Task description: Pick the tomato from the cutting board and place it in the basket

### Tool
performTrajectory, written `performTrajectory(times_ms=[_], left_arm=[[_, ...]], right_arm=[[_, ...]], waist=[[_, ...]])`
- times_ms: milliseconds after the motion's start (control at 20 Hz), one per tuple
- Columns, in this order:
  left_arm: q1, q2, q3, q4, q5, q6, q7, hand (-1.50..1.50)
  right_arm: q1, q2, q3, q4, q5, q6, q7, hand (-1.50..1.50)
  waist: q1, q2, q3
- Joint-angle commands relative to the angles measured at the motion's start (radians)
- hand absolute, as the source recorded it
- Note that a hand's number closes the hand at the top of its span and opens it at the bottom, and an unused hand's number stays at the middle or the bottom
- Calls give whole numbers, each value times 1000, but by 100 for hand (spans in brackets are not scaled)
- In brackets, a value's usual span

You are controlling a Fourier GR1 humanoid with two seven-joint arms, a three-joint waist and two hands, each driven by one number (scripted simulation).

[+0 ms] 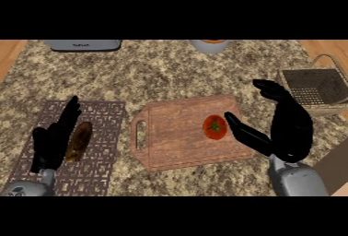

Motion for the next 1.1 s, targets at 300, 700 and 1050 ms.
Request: performTrajectory(times_ms=[300, 700, 1050], left_arm=[[-52, 56, 33, 47, -2, -14, 95, 0], [-84, 32, 5, 29, -17, -11, 122, 0], [-138, 3, 6, 60, -33, -9, 143, 0]], right_arm=[[316, -19, 58, 18, 472, -428, 197, -150], [558, -194, 180, -147, 735, -155, 556, -150], [697, -147, 374, -533, 993, 69, 945, -150]], waist=[[-45, -7, 4], [-15, 1, 1], [7, 3, 10]])
